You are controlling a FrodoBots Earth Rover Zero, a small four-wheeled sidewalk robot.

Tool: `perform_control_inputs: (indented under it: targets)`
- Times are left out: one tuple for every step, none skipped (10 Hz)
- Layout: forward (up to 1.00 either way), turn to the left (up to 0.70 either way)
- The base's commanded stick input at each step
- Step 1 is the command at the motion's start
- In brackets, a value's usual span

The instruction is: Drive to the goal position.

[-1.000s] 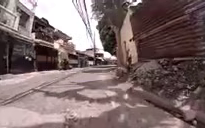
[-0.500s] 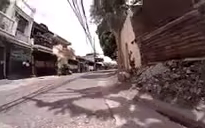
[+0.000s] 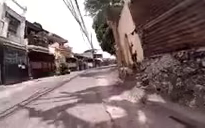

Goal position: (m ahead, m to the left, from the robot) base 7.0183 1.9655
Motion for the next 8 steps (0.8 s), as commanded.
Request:
perform_control_inputs:
  targets:
    - [0.70, 0.35]
    - [0.70, 0.31]
    - [0.70, 0.11]
    - [0.70, 0.00]
    - [0.70, 0.00]
    - [0.70, 0.00]
    - [0.70, 0.00]
    - [0.70, 0.00]
